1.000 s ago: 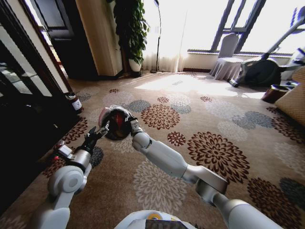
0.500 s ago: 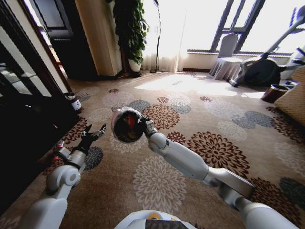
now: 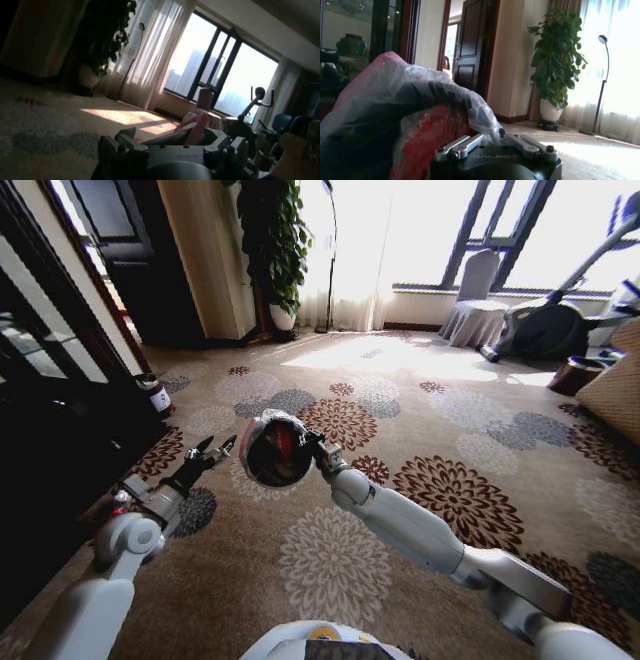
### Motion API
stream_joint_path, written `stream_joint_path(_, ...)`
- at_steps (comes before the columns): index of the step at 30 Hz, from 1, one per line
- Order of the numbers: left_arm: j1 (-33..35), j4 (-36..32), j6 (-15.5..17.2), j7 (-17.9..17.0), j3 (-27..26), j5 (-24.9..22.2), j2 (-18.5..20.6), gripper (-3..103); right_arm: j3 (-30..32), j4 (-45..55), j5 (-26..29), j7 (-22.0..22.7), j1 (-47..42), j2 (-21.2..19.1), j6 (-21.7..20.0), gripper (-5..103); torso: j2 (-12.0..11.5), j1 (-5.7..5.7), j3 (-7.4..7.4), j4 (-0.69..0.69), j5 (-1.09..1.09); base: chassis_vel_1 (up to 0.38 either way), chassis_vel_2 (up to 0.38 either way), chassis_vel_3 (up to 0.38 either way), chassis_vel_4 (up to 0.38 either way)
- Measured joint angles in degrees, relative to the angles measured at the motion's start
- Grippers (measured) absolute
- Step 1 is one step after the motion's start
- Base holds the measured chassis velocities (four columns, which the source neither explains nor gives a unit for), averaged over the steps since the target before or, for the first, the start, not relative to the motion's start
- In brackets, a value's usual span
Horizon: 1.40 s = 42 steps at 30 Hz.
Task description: Pick up the trash from the ground and place it into the trash bin.
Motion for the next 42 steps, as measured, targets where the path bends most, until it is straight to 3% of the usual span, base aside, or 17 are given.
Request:
stream_joint_path(2, -0.16, 0.17, 0.32, 0.48, 0.19, -0.13, 0.24, 92, 0.02, 0.32, 0.02, -0.28, -0.16, -0.17, 0.22, 0, 0.0, 0.0, 0.0, 0.0, 0.0, 0.0, 0.0, 0.0, 0.0)
stream_joint_path(4, -0.57, 0.51, 0.91, 2.26, 0.7, 0.03, 0.89, 81, 0.01, 1.22, 0.15, -0.97, -0.54, -0.58, 0.62, 0, 0.0, 0.0, 0.0, -0.01, 0.0, 0.0, 0.0, 0.0, 0.0)
stream_joint_path(6, -0.63, 0.52, 1.04, 2.48, 0.73, 0.06, 0.94, 81, -0.01, 1.36, 0.17, -1.07, -0.57, -0.65, 0.67, 0, 0.0, 0.0, 0.0, -0.01, 0.0, 0.0, 0.0, 0.0, 0.0)
stream_joint_path(8, -0.75, 0.14, 1.87, 2.97, 0.83, 0.22, 1.17, 64, -0.02, 1.51, 0.21, -1.28, -0.59, -0.72, 0.9, 0, 0.0, 0.0, 0.0, -0.01, 0.0, 0.0, 0.0, 0.0, 0.0)
stream_joint_path(10, -0.72, -0.1, 2.34, 2.9, 0.83, 0.28, 1.25, 64, -0.02, 1.51, 0.2, -1.33, -0.6, -0.71, 0.95, 0, 0.0, 0.0, 0.0, 0.0, 0.0, 0.0, 0.0, 0.0, 0.0)
stream_joint_path(13, -0.45, -0.67, 3.2, 2.99, 0.94, 0.41, 1.43, 48, -0.02, 1.52, 0.2, -1.28, -0.73, -0.56, 1.03, 0, 0.0, 0.0, 0.0, -0.01, 0.0, 0.0, 0.0, 0.0, 0.0)
stream_joint_path(16, -0.43, -0.86, 3.29, 3.01, 1.05, 0.4, 1.42, 43, -0.04, 1.61, 0.2, -1.2, -0.85, -0.43, 1.03, 0, 0.0, 0.0, 0.0, -0.01, 0.0, 0.0, 0.0, 0.0, 0.0)
stream_joint_path(19, -0.51, -1.03, 3.4, 3.36, 1.07, 0.2, 1.28, 26, -0.07, 1.78, 0.22, -0.94, -0.97, -0.4, 1.03, 0, 0.0, 0.0, 0.0, 0.0, 0.0, 0.0, 0.0, 0.0, 0.0)
stream_joint_path(20, -0.51, -1.03, 3.4, 3.36, 1.07, 0.2, 1.28, 26, -0.07, 1.78, 0.22, -0.94, -0.97, -0.4, 1.03, 0, 0.0, 0.0, 0.0, 0.0, 0.0, 0.0, 0.0, 0.0, 0.0)
stream_joint_path(23, -0.48, -1.21, 3.57, 3.55, 1.0, -0.79, 1.16, 10, -0.06, 2.01, 0.33, -0.5, -1.01, -0.6, 1.03, 0, 0.0, 0.0, 0.0, -0.01, 0.0, 0.0, 0.0, 0.0, 0.0)
stream_joint_path(24, -0.48, -1.21, 3.57, 3.55, 1.0, -0.79, 1.16, 10, -0.06, 2.01, 0.33, -0.5, -1.01, -0.6, 1.03, 0, 0.0, 0.0, 0.0, -0.01, 0.0, 0.0, 0.0, 0.0, 0.0)
stream_joint_path(25, -0.48, -1.32, 3.85, 3.14, 0.98, -1.2, 1.09, 10, -0.05, 2.06, 0.37, -0.41, -1.02, -0.63, 1.03, 0, 0.0, 0.0, 0.0, -0.01, 0.0, 0.0, 0.0, 0.0, 0.0)
stream_joint_path(26, -0.49, -1.49, 4.69, 1.74, 0.95, -1.99, 0.94, 2, 0.02, 2.11, 0.41, -0.19, -1.02, -0.65, 1.02, 0, 0.0, 0.0, 0.0, -0.01, 0.01, 0.0, 0.0, 0.0, 0.0)
stream_joint_path(42, -2.12, 0.43, 4.98, -4.7, -0.48, -6.68, 0.76, 0, 0.33, 3.79, 1.4, 0.03, -2.07, -1.83, 0.97, 0, 0.0, 0.0, 0.0, -0.02, 0.0, 0.0, 0.0, 0.0, 0.0)
